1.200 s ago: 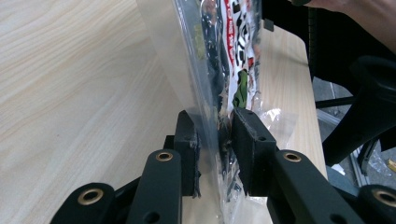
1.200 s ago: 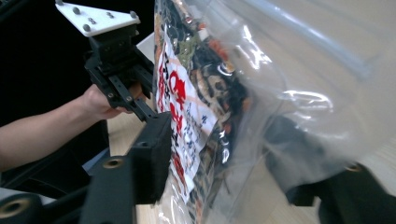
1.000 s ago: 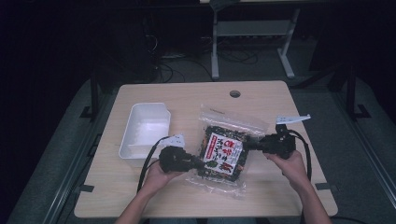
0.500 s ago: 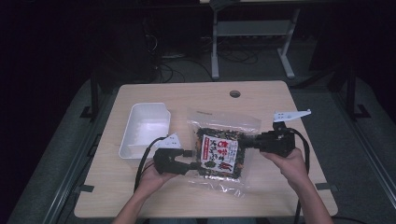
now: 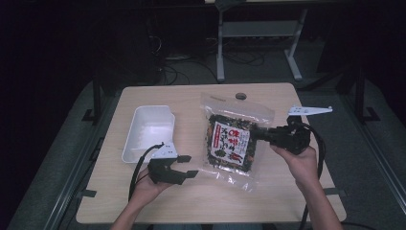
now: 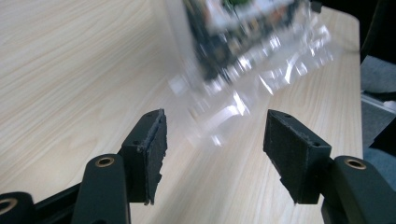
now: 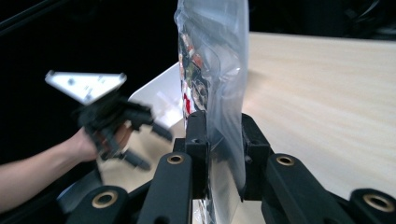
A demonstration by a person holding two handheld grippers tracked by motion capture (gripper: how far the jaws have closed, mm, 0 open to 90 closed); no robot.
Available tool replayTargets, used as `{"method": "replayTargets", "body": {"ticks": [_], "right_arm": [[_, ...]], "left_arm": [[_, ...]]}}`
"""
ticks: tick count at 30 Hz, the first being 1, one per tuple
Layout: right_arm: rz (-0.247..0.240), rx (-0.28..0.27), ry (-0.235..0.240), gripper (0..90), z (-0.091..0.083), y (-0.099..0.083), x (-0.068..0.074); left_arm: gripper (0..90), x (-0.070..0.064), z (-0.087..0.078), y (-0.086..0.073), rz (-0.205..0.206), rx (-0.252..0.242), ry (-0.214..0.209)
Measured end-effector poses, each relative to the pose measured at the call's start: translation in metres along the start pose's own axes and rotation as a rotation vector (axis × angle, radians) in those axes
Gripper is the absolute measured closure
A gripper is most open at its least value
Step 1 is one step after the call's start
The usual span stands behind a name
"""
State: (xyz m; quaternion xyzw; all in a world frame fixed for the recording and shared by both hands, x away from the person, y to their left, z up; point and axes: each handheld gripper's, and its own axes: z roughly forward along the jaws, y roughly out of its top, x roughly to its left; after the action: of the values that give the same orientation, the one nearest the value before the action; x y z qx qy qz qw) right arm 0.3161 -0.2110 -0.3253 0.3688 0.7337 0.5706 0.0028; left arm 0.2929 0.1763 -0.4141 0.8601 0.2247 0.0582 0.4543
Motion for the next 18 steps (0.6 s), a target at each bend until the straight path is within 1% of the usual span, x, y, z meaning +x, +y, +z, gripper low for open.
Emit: {"method": "replayTargets", "body": {"ticks": [1, 2, 3, 4, 5, 6, 7, 8, 9, 10, 11, 12, 13, 14, 15, 16, 17, 18], "right_arm": [[0.002, -0.024, -0.036, 77.3, 0.0, 0.004, 0.002], [0.002, -0.024, -0.036, 77.3, 0.0, 0.004, 0.002], [-0.005, -0.048, -0.07, 77.2, 0.0, 0.008, 0.006], [-0.005, -0.048, -0.07, 77.2, 0.0, 0.008, 0.006], [-0.011, -0.063, -0.098, 77.2, 0.003, 0.013, 0.009], [-0.015, -0.069, -0.114, 77.2, 0.004, 0.015, 0.012], [-0.015, -0.069, -0.114, 77.2, 0.004, 0.015, 0.012], [-0.029, -0.08, -0.148, 77.2, 0.008, 0.02, 0.017], [-0.038, -0.085, -0.161, 77.2, 0.01, 0.023, 0.019], [-0.038, -0.085, -0.161, 77.2, 0.01, 0.023, 0.019], [-0.049, -0.094, -0.181, 77.2, 0.016, 0.028, 0.023], [-0.054, -0.1, -0.188, 77.2, 0.019, 0.03, 0.025], [-0.054, -0.1, -0.188, 77.2, 0.019, 0.03, 0.025], [-0.06, -0.107, -0.203, 77.3, 0.026, 0.034, 0.029], [-0.06, -0.107, -0.203, 77.3, 0.026, 0.034, 0.029], [-0.071, -0.111, -0.213, 77.3, 0.033, 0.038, 0.033], [-0.071, -0.111, -0.213, 77.3, 0.033, 0.038, 0.033], [-0.081, -0.115, -0.217, 77.2, 0.04, 0.043, 0.036]], "left_arm": [[37.8, -0.002, -0.002, -0.003, 0.003, 0.012, 0.01], [37.3, -0.002, -0.002, -0.003, 0.003, 0.012, 0.01], [36.9, -0.003, -0.003, -0.004, 0.011, 0.021, 0.016], [36.9, -0.003, -0.004, -0.006, 0.017, 0.029, 0.019], [35.7, -0.004, -0.005, -0.007, 0.014, 0.036, 0.02], [35.2, -0.005, -0.007, -0.01, 0.021, 0.047, 0.03], [35.0, -0.005, -0.007, -0.01, 0.021, 0.047, 0.03], [34.4, -0.006, -0.008, -0.011, 0.025, 0.053, 0.037], [34.0, -0.007, -0.01, -0.014, 0.028, 0.065, 0.046], [33.7, -0.007, -0.01, -0.014, 0.028, 0.065, 0.046], [33.2, -0.008, -0.011, -0.016, 0.031, 0.072, 0.051], [32.5, -0.009, -0.014, -0.019, 0.028, 0.084, 0.053], [32.5, -0.009, -0.014, -0.019, 0.028, 0.084, 0.053], [32.3, -0.01, -0.016, -0.023, 0.026, 0.088, 0.06], [31.8, -0.01, -0.016, -0.023, 0.026, 0.088, 0.06], [31.7, -0.011, -0.019, -0.026, 0.027, 0.089, 0.066], [31.7, -0.011, -0.019, -0.026, 0.027, 0.089, 0.066], [31.6, -0.012, -0.023, -0.028, 0.027, 0.09, 0.071]]}}
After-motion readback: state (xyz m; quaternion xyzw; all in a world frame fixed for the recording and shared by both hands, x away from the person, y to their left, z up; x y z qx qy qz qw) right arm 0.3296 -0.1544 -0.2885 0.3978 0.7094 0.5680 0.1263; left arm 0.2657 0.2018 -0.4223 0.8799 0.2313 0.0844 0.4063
